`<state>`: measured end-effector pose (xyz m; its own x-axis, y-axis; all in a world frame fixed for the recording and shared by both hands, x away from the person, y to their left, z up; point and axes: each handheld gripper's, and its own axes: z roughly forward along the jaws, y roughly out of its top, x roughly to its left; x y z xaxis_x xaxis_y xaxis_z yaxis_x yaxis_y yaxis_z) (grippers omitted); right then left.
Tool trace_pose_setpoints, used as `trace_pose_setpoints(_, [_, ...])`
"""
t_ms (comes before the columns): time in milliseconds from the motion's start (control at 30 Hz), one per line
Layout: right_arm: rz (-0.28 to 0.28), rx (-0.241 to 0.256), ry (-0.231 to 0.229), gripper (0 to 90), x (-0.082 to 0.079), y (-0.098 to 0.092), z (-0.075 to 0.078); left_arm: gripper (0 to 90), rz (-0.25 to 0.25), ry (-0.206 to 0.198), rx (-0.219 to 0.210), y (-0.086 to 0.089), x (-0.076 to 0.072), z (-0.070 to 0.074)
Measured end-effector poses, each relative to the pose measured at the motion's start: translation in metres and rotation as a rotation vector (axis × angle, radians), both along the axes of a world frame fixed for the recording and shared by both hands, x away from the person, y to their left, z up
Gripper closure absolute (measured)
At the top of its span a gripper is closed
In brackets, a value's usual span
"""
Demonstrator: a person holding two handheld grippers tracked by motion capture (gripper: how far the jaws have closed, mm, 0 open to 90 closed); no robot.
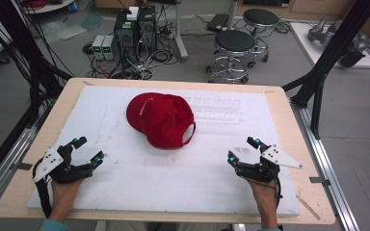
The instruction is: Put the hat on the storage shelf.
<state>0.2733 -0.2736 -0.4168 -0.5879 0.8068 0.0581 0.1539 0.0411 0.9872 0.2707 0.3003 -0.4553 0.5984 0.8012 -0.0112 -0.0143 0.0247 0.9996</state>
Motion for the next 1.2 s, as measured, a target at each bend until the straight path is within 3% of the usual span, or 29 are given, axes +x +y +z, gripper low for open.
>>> trace_pose_setpoints(200, [0.035,-0.006,-0.013,10.1,0.015,0.025,0.022,15.1,0.000,-0.001,0.000,0.000,0.000,0.000])
trace_pose_setpoints(600, [0.139,-0.102,-0.008,10.1,0.051,0.084,0.048,15.1,-0.002,-0.005,0.000,0.000,0.000,0.000])
trace_pose_setpoints(867, [0.175,-0.157,0.033,10.1,0.074,0.117,0.044,15.1,-0.001,-0.002,0.001,0.000,0.000,0.000])
trace_pose_setpoints(1033, [0.196,-0.147,0.045,10.1,0.088,0.138,0.049,15.2,-0.001,0.000,0.000,0.000,0.000,0.000])
trace_pose_setpoints(1200, [0.199,-0.168,0.071,10.2,0.097,0.150,0.040,15.3,-0.001,-0.001,0.000,0.000,0.000,0.000])
